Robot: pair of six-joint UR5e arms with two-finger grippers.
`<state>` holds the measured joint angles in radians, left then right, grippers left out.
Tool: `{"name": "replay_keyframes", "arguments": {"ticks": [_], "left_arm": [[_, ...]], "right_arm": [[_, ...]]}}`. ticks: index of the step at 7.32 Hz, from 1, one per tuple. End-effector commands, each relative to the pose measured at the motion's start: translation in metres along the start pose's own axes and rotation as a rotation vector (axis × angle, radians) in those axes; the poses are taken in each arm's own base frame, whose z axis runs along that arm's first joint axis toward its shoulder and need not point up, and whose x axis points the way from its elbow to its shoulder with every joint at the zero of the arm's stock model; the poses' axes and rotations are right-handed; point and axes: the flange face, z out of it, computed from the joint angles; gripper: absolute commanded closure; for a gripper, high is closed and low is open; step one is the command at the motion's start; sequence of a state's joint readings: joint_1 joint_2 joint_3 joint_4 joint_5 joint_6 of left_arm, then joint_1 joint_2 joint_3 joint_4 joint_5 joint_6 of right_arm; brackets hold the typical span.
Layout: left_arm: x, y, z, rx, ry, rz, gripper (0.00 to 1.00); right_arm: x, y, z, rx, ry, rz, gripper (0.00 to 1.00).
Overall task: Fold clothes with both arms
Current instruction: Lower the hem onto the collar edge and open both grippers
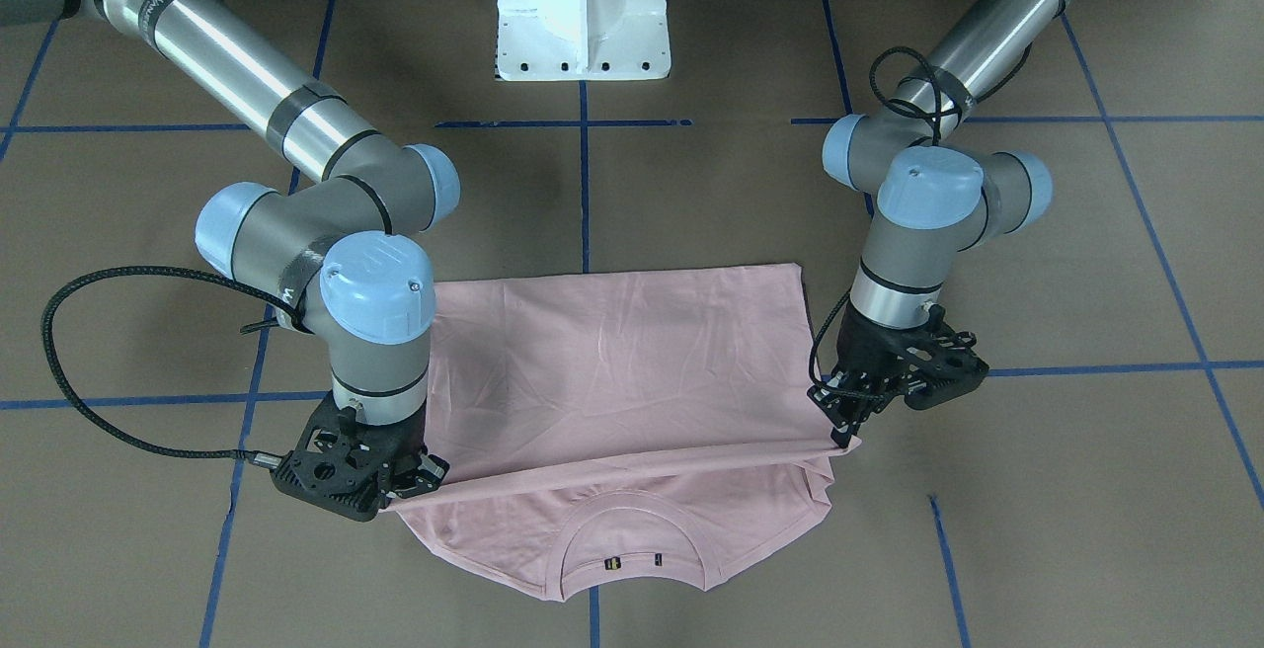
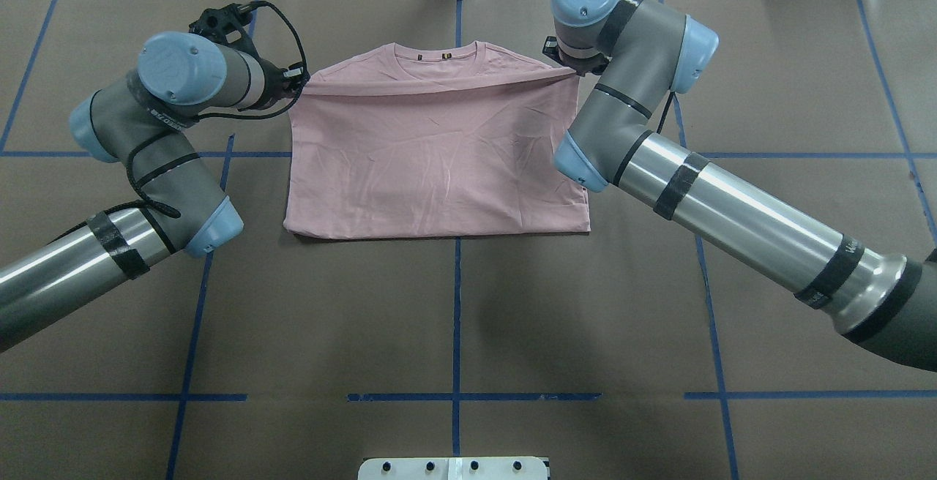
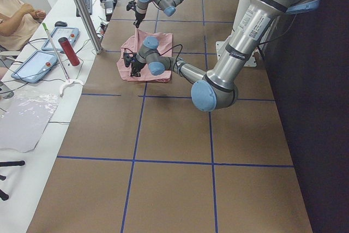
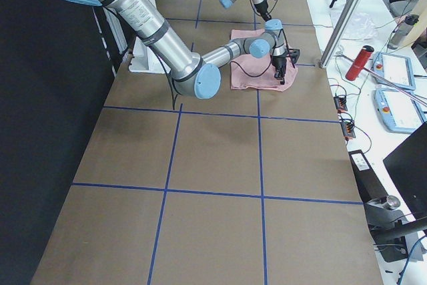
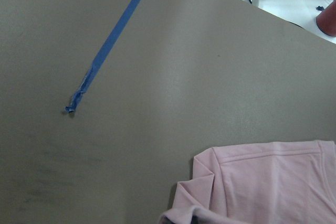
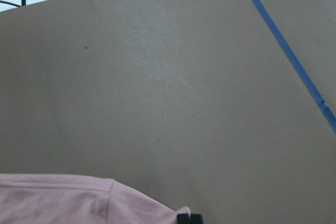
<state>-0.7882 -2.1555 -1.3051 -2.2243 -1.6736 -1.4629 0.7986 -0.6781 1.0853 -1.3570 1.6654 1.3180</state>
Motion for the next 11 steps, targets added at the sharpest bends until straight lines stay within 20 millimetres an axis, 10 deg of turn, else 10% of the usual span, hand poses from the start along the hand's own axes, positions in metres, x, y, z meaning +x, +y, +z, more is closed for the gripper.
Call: {"name": "replay_keyframes", "arguments": {"ticks": [1,3,6,8,11], "left_arm": [[0.001,0.001,0.003,-0.001,-0.004,0.000,1.00],[0.001,0.001,0.003,-0.001,-0.003,0.000,0.90],[0.001,0.001,0.002,0.001,0.018,-0.001,0.64],[0.001,-0.005,-0.007,0.014,0.116,0.002,0.56],[-0.001,-0.009,-0.012,-0.029,0.145,-0.003,0.53]], "right_arm": [[-0.006,0.001,0.005,0.001,0.015,-0.008,1.00],[-0.009,0.023,0.016,-0.008,0.027,-0.031,0.97],[-0.006,0.033,0.030,0.013,0.055,-0.043,0.51],[-0.006,0.023,0.015,0.025,0.027,-0.029,0.51],[0.070,0.082,-0.045,-0.085,-0.155,0.021,0.40]]}}
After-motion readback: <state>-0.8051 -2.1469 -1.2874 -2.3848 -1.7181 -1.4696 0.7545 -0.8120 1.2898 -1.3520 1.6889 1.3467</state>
